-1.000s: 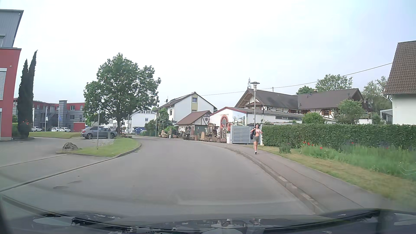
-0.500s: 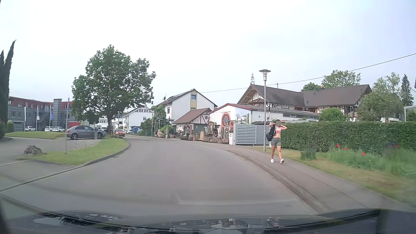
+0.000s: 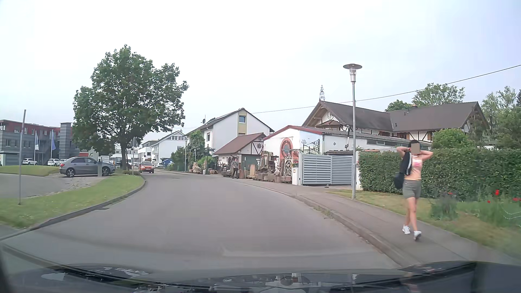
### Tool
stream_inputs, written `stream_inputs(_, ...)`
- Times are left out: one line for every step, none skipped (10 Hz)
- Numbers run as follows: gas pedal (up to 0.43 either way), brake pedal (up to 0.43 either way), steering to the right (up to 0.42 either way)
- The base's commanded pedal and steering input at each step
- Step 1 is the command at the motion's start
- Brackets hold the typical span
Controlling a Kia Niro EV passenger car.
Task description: Follow the waypoints while adhering to traffic rules and regulations
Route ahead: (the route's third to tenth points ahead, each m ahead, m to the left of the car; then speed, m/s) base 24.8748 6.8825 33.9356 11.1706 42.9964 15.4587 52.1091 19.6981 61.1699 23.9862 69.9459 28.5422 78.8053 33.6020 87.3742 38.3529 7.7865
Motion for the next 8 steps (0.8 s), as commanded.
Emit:
stream_inputs(0.118,0.0,-0.017)
stream_inputs(0.118,0.0,-0.024)
stream_inputs(0.118,0.0,-0.03)
stream_inputs(0.118,0.0,-0.035)
stream_inputs(0.118,0.0,-0.037)
stream_inputs(0.118,0.0,-0.04)
stream_inputs(0.118,0.0,-0.045)
stream_inputs(0.11,0.0,-0.051)
